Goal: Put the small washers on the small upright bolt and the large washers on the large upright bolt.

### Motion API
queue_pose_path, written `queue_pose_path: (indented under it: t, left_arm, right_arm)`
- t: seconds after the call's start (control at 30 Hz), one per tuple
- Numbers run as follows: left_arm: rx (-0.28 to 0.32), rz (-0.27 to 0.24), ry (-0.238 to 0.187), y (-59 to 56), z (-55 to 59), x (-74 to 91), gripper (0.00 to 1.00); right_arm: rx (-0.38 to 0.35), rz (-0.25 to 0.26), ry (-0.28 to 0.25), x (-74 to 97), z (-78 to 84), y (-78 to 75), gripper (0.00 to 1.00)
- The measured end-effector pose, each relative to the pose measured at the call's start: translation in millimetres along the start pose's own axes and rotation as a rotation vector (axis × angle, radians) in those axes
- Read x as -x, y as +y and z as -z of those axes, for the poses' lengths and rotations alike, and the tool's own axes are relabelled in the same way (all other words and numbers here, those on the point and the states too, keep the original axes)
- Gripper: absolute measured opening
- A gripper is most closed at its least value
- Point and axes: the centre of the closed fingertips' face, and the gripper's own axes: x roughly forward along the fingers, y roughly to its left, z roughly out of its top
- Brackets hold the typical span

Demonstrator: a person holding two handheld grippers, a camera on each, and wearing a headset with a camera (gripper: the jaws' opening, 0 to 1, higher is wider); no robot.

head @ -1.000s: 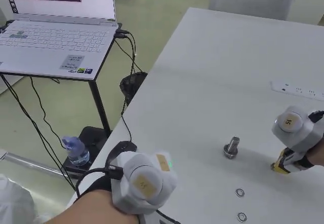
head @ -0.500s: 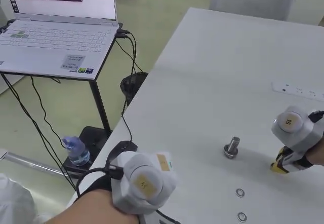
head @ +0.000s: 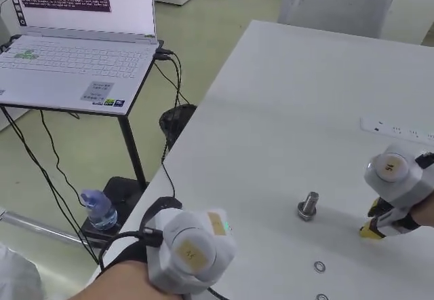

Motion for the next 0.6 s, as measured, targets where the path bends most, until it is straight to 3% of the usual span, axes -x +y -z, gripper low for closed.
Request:
queue_pose_path:
  t: [0.33,0.4,0.6]
  left_arm:
    - [-0.015,-0.005,-0.002,0.4,-2.2,1.7,0.88]
    - [-0.028,-0.003,0.011,0.1,-0.7,2.3,0.87]
    - [-0.024,-0.009,-0.003,1.4,-4.8,4.5,0.89]
  right_arm:
    - [0.063,-0.023,-0.084,15.1,-28.0,18.1,0.33]
    - [0.073,-0.028,-0.09,17.3,-32.0,23.9,0.32]
    - [0.112,-0.037,-0.093,15.6,-34.4,31.5,0.32]
